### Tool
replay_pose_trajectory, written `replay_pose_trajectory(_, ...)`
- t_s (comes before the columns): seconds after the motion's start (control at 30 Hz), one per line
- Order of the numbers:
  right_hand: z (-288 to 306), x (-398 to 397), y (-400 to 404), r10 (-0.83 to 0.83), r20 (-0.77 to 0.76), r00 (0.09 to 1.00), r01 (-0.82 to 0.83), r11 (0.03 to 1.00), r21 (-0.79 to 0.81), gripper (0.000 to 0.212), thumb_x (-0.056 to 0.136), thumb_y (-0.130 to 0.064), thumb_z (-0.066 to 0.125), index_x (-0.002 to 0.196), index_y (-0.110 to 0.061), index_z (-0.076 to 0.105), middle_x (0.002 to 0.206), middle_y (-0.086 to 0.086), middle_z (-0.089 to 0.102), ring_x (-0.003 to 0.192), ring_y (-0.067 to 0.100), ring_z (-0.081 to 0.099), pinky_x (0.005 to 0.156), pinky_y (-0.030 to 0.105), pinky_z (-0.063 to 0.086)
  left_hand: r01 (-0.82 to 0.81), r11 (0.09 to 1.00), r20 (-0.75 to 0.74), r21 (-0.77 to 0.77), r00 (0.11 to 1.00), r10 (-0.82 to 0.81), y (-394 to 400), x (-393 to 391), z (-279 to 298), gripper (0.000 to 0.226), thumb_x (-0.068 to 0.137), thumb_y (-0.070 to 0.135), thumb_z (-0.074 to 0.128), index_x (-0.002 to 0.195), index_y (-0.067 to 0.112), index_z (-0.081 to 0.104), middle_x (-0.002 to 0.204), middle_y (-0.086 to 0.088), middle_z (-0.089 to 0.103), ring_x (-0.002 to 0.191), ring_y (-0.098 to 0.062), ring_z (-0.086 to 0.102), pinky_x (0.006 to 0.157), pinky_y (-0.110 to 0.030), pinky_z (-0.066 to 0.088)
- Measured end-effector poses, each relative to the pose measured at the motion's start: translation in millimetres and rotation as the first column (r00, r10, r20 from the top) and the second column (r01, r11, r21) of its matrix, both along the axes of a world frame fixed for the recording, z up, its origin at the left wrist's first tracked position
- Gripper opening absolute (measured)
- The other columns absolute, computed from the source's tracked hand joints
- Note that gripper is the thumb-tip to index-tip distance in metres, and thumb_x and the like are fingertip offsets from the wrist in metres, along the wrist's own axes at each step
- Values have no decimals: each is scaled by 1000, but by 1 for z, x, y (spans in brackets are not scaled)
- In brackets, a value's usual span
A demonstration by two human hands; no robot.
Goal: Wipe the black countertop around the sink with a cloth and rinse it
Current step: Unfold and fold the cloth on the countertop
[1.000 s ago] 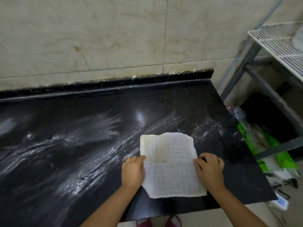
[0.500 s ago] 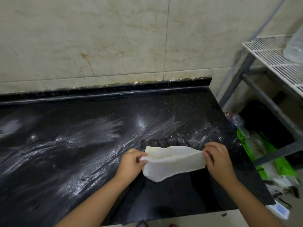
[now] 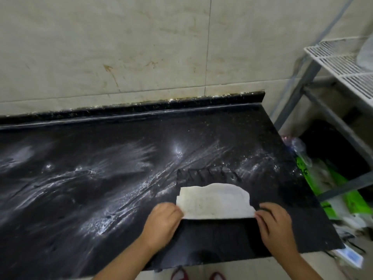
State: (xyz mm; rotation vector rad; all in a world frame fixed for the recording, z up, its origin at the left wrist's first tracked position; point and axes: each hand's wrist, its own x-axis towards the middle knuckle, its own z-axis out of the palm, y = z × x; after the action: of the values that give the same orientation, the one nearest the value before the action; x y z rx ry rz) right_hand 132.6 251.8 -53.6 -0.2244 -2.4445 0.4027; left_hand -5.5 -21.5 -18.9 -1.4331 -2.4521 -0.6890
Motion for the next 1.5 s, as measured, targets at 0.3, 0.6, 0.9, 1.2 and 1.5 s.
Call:
replay_pose_trajectory(0.3, -10, 22, -15, -4, 190, 982, -24, 989, 145, 24, 74, -23, 39, 91, -22, 56, 111, 7, 47, 104, 29, 43, 92, 49, 34, 196, 942, 153, -271, 975, -159, -3, 0, -7, 28, 80, 45, 44, 77, 26, 65, 70, 13, 62, 67, -4, 54, 60, -16, 44)
replay_pose_trajectory(0.6, -4, 8, -12, 100, 151, 984, -122, 982, 146, 18, 68, -10, 48, 56, -13, 60, 83, 10, 65, 97, 24, 46, 95, 43, 29, -188, 846, 244, -498, 906, 346, 46, -15, 8, 35, 94, 23, 33, 120, 11, 53, 119, -4, 53, 112, -22, 45, 90, -27, 38)
replay_pose_trajectory(0.9, 16, -9, 24, -122, 121, 985, 100, 980, 171, 18, 66, -6, 55, 52, -11, 65, 72, 11, 61, 86, 23, 44, 88, 41, 31, -99, 760, 266, -643, 901, 342, 47, -1, 15, 26, 92, 25, 37, 101, 16, 59, 105, 0, 60, 103, -19, 52, 79, -26, 32)
replay_pose_trajectory(1.2, 26, 12, -15, -420, 353, 836, 434, 900, 44, 31, 67, -33, 50, 55, -10, 68, 87, 17, 66, 92, 29, 46, 72, 50, 49, -119, 794, 353, -596, 850, 392, 92, 2, 21, 33, 97, 27, 34, 113, 15, 61, 120, -2, 51, 116, -20, 41, 90, -29, 38)
replay_pose_trajectory(1.5, 39, -18, -52, -321, 719, 617, 657, 713, -245, 8, 76, -22, 73, 72, -16, 72, 140, 11, 43, 134, 34, 29, 109, 55, 15, -131, 829, 372, -544, 848, 378, 133, 5, 5, 28, 93, 10, 37, 101, 8, 63, 122, 1, 46, 114, -19, 37, 90, -24, 30)
